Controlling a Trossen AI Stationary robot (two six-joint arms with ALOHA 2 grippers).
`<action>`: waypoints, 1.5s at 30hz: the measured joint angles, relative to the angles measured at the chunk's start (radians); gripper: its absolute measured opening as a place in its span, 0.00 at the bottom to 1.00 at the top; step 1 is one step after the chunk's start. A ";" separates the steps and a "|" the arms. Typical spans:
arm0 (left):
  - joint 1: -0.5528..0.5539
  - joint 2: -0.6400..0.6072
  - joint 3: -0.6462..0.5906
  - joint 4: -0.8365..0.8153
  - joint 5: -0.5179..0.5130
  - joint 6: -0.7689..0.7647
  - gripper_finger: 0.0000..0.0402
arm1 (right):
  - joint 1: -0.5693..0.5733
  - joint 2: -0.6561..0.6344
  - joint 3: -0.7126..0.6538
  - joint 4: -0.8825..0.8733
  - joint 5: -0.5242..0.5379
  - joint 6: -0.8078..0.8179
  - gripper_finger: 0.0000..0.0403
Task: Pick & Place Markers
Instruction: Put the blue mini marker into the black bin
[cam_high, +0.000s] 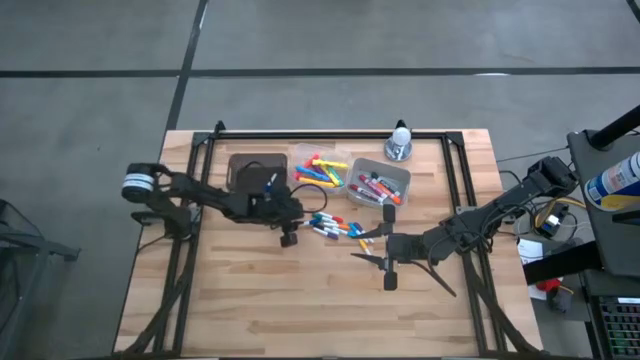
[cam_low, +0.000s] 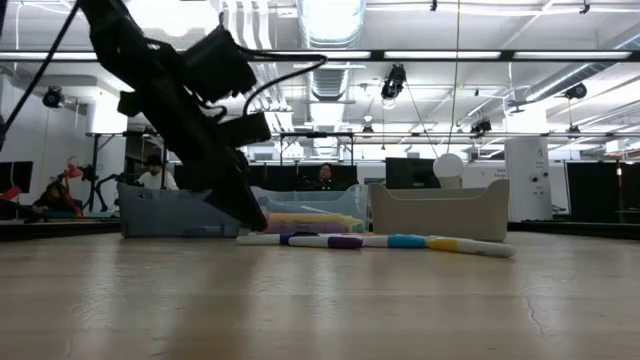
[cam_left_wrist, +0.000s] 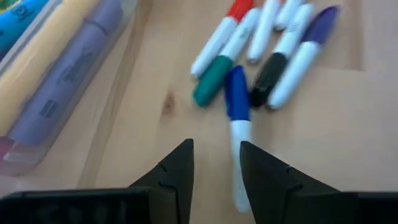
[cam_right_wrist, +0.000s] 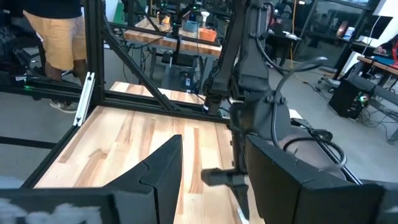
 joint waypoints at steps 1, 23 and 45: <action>0.000 0.014 0.006 0.001 -0.013 0.000 0.31 | 0.000 0.000 0.000 0.000 0.000 0.000 0.41; -0.011 -0.038 0.040 -0.004 0.015 -0.030 0.28 | 0.000 0.000 0.000 -0.002 0.000 0.000 0.41; -0.032 0.081 0.044 -0.019 -0.020 -0.008 0.26 | 0.000 0.000 0.000 -0.001 0.000 0.000 0.41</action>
